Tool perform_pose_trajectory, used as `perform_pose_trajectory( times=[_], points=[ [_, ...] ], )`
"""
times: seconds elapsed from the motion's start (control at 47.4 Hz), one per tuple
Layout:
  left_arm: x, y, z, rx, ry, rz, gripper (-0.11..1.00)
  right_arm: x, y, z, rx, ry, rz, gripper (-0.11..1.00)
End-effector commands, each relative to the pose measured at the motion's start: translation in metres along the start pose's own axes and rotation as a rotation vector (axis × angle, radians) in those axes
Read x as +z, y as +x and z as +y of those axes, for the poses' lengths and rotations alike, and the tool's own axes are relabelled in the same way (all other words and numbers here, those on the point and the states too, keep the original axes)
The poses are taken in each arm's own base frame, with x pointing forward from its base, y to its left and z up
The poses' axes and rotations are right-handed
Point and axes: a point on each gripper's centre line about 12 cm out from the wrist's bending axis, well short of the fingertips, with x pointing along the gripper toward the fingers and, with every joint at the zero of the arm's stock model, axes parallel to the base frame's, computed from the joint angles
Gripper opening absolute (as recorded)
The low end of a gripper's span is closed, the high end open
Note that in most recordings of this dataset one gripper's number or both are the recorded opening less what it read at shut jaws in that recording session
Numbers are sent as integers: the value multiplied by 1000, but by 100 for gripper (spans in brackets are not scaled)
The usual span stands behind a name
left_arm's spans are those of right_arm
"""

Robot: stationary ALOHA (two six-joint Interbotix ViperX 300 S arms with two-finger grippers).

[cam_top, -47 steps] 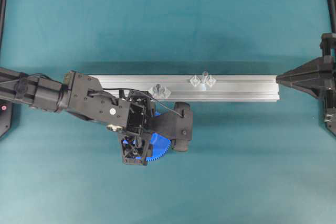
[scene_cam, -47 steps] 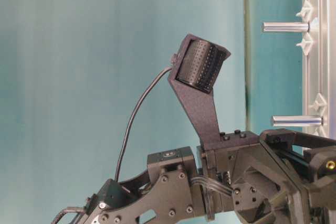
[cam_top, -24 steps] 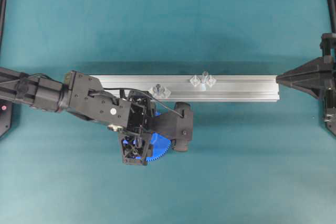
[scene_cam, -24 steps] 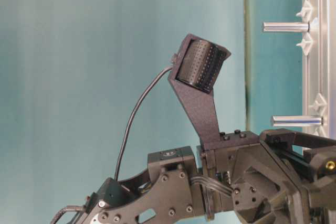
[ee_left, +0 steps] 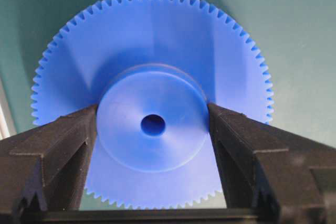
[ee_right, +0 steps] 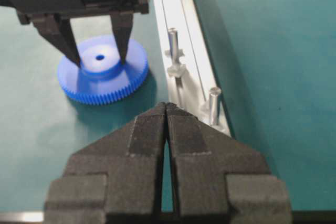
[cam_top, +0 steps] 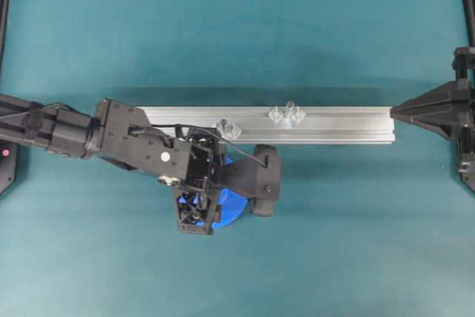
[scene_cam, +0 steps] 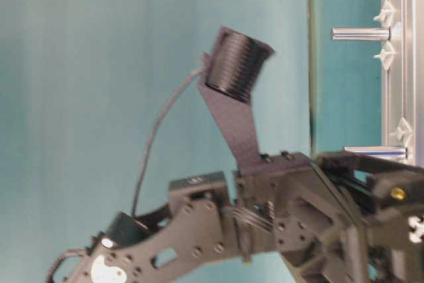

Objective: Find the location of the shaft and insert the large gear.
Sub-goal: 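Lift the gear and carry it toward the rail with the left gripper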

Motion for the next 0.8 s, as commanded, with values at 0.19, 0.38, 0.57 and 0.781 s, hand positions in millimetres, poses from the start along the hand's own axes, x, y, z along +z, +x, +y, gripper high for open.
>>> perform_pose_trajectory(
  times=[0.19, 0.38, 0.57, 0.781],
  points=[
    [29, -44, -2, 1, 44, -69, 70, 5, 0, 0, 0, 8, -14, 1],
    [43, -58, 1, 5, 65, -106, 70, 5, 0, 0, 0, 8, -14, 1],
    [50, -68, 10, 12, 61, -101, 70, 6, 0, 0, 1, 8, -18, 1],
    [54, -78, 18, 20, 75, -83, 70, 7, -2, 1, 3, 8, -27, 1]
  ],
)
